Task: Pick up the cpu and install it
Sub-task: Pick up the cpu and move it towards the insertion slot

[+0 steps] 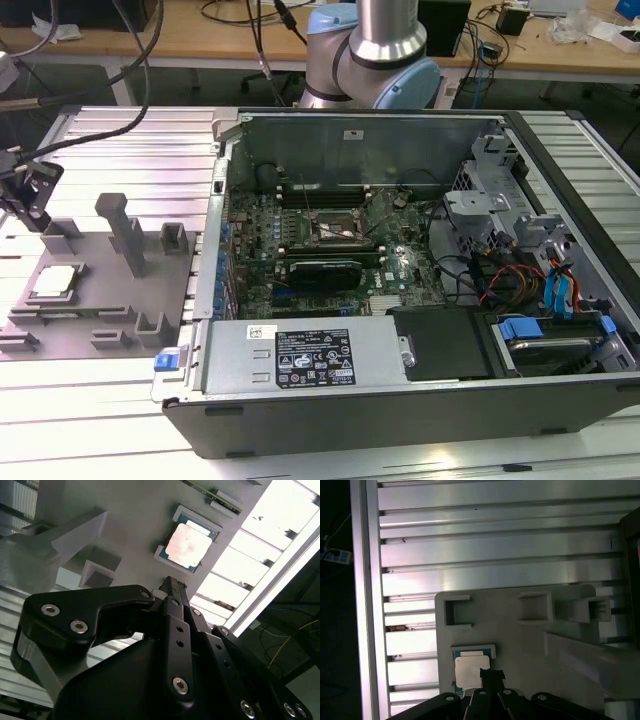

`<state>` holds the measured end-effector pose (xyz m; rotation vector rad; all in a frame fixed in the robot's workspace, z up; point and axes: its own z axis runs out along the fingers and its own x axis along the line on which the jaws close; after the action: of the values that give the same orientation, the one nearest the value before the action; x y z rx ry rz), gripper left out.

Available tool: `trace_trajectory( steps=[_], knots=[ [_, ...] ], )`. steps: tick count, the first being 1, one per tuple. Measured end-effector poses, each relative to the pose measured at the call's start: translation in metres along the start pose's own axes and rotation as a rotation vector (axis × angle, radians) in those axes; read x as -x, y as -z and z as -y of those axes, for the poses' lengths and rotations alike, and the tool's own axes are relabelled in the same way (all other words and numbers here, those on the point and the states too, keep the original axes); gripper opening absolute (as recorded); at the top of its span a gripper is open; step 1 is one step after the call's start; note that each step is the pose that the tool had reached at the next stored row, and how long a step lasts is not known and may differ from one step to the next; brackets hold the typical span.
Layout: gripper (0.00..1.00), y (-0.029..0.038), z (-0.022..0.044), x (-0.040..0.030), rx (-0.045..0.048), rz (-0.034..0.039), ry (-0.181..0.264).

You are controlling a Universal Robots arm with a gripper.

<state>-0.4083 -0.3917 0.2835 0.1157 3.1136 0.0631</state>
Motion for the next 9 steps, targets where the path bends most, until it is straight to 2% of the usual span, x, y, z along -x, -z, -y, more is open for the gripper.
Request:
trace_trajectory(
  steps=[9],
  knots=[
    [0.11,-0.0097,0.0013,-0.0034,-0.0002,-0.001,0.0]
  ],
)
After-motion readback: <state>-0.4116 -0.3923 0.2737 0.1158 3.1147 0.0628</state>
